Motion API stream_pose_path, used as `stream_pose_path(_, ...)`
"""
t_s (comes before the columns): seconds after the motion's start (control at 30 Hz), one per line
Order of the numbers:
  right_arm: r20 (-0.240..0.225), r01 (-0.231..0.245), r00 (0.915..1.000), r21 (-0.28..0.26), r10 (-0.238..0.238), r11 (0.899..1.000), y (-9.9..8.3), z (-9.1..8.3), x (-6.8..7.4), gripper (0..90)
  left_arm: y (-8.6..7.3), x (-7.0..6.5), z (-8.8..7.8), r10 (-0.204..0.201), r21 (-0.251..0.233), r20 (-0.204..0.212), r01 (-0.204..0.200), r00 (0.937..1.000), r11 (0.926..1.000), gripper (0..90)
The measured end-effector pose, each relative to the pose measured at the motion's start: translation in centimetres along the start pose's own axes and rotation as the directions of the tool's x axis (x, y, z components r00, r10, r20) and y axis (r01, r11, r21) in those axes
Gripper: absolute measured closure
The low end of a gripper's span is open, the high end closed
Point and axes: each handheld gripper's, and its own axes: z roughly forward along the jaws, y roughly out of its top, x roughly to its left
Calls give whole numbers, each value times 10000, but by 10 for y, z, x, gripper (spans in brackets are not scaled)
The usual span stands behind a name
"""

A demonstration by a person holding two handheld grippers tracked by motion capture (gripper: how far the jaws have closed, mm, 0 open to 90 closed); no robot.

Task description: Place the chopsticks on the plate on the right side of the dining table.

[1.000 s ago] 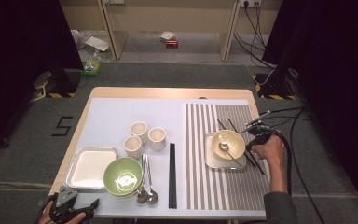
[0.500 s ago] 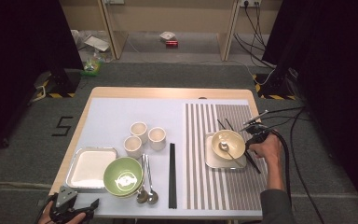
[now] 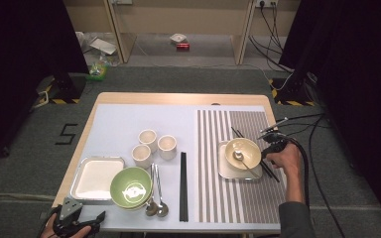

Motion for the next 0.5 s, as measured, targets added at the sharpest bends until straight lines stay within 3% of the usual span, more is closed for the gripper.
stream_pose_path(0.43, -406, -111, 9991, -417, 94, 9991, -15, -8, -3, 809, 0, 0, 0, 12, 7, -35, -12, 10000, 10000, 118)
stream_pose_path(0.5, -422, 44, 9991, -496, -65, 9988, -17, -7, -5, 811, 0, 0, 0, 14, 10, -26, -14, 10000, 10000, 118)
